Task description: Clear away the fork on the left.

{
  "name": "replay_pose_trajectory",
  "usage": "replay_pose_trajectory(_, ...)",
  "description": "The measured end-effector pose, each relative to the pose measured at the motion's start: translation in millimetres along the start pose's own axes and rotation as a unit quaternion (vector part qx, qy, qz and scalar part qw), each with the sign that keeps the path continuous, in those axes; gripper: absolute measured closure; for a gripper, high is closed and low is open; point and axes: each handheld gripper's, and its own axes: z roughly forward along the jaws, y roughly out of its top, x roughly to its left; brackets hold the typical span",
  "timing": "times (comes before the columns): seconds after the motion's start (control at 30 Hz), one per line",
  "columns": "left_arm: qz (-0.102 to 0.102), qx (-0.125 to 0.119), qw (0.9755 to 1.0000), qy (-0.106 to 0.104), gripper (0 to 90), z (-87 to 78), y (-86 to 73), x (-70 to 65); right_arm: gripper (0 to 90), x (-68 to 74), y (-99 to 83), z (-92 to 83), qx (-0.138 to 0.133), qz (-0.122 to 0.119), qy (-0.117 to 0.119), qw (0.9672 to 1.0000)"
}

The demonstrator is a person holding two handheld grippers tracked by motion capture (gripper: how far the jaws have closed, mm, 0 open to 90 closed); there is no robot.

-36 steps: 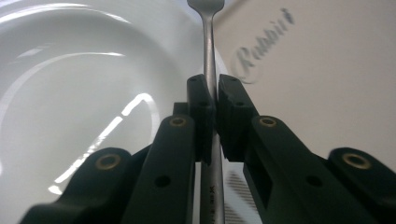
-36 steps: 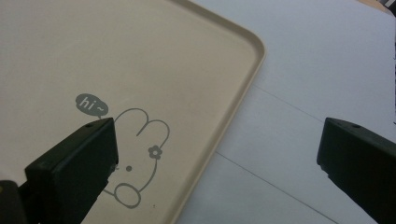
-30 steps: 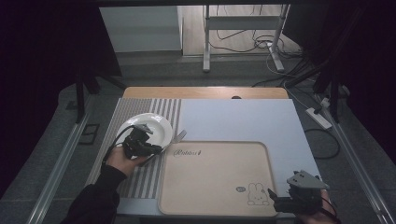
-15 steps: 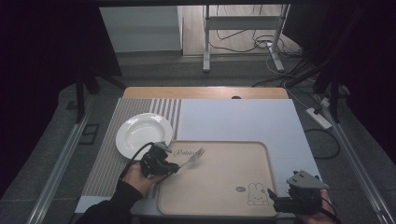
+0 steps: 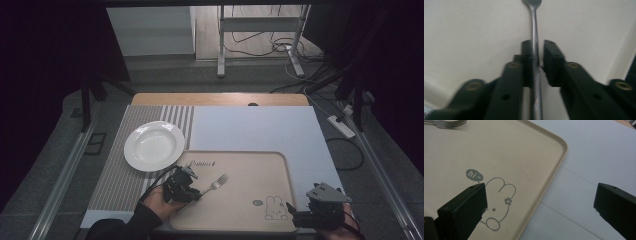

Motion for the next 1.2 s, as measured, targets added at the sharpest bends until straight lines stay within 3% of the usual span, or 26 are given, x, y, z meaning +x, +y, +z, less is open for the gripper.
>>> replay_pose_trajectory(0.07, 0.005, -0.013, 0.9999, -0.002, 71.6, -3.9, 2.3, -0.1, 0.0, -0.1, 0.0, 0.2, 0.001, -0.001, 0.000, 1.0000)
replay_pose_trajectory(0.1, 0.016, -0.029, 0.9994, -0.005, 72.6, -7.8, 5.9, -1.4, 0.0, 0.0, 0.0, 0.3, 0.001, -0.001, 0.000, 1.0000)
replay_pose_trajectory(0.17, 0.024, -0.031, 0.9992, -0.002, 81.0, -8.5, 8.8, -2.8, 0.0, 0.0, 0.0, 0.4, 0.001, -0.002, 0.000, 1.0000)
replay_pose_trajectory(0.2, 0.036, -0.028, 0.9989, 0.001, 81.0, -8.0, 12.2, -4.5, 0.0, 0.1, 0.0, 0.4, 0.001, -0.002, 0.000, 1.0000)
replay_pose_trajectory(0.23, 0.044, -0.026, 0.9987, 0.004, 88.8, -6.1, 16.1, -7.1, 0.0, 0.3, 0.2, 0.6, 0.002, -0.001, -0.001, 1.0000)
replay_pose_trajectory(0.3, 0.057, -0.018, 0.9982, -0.008, 88.9, 2.9, 26.4, -12.4, 0.0, 0.5, 0.3, 0.6, 0.002, -0.002, -0.002, 1.0000)
replay_pose_trajectory(0.37, 0.064, -0.009, 0.9979, -0.005, 88.9, 6.4, 29.4, -14.1, 0.0, 0.5, 0.3, 0.6, 0.002, -0.003, -0.002, 1.0000)
replay_pose_trajectory(0.43, 0.073, 0.006, 0.9973, 0.010, 88.9, 12.7, 32.5, -16.7, 0.0, 0.3, 0.1, 0.5, 0.002, -0.003, -0.002, 1.0000)
replay_pose_trajectory(0.63, 0.052, 0.012, 0.9982, 0.028, 88.9, 11.7, 28.2, -3.8, 0.0, -0.1, -0.1, 0.1, 0.000, -0.001, 0.001, 1.0000)
replay_pose_trajectory(0.73, 0.036, 0.010, 0.9988, 0.032, 88.9, 8.8, 25.0, 5.4, 0.0, 0.2, -0.1, 0.3, -0.001, -0.001, 0.000, 1.0000)
replay_pose_trajectory(0.77, 0.021, 0.006, 0.9991, 0.038, 88.9, 6.1, 22.3, 11.6, 0.0, 0.3, -0.1, 0.5, -0.002, -0.001, -0.002, 1.0000)
replay_pose_trajectory(0.97, -0.003, 0.004, 0.9989, 0.047, 88.9, -1.5, 15.9, 26.9, 0.0, 0.2, 0.0, 0.3, 0.000, -0.001, 0.000, 1.0000)
replay_pose_trajectory(1.2, -0.019, 0.000, 0.9984, 0.054, 88.8, -8.5, 11.6, 37.5, 0.0, 0.5, -0.2, 0.4, -0.003, 0.000, -0.001, 1.0000)
